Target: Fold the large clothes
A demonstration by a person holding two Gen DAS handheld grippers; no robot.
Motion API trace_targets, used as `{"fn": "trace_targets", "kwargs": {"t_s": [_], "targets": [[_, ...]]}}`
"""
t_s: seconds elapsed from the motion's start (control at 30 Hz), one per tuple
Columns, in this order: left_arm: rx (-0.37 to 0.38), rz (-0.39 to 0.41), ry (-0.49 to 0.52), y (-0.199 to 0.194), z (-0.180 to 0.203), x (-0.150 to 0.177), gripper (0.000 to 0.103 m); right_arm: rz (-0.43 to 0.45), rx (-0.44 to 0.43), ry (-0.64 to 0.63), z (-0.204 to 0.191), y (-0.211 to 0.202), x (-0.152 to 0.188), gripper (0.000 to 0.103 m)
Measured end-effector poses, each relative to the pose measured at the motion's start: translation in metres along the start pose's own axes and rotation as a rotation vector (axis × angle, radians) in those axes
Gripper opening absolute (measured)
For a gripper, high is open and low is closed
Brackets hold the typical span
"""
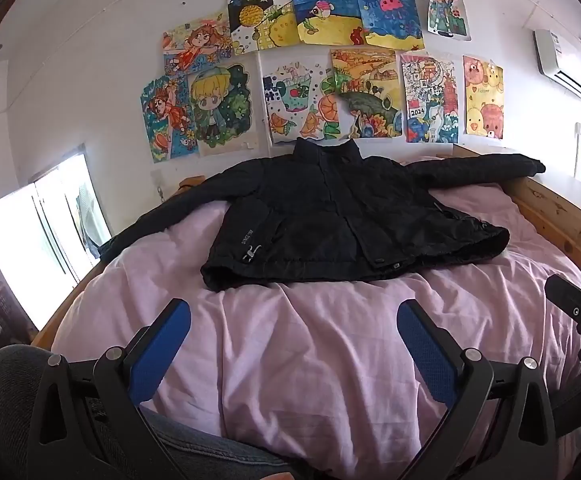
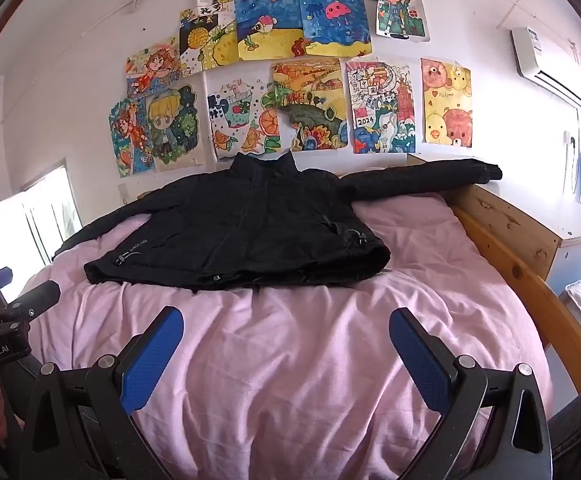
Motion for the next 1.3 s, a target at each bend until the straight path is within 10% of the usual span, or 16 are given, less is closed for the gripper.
{"fn": "trace_targets", "kwargs": {"t_s": [1.3], "targets": [[0.002,-0.001,-0.005,-0.0005,0.0004,0.0004,0.102,0.001,-0.003,0.004,0.0043,0.0040,-0.0006,0.103]]}}
Point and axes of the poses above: each gripper's, at about its wrist camera, not at the fingertips, and y roughly the way its jaws point, z to its right, x to its underside, the point moved 7 cm from there along y, roughly the way its jaws point, and after that the axes turned 10 degrees about x, right-handed, at the moved point
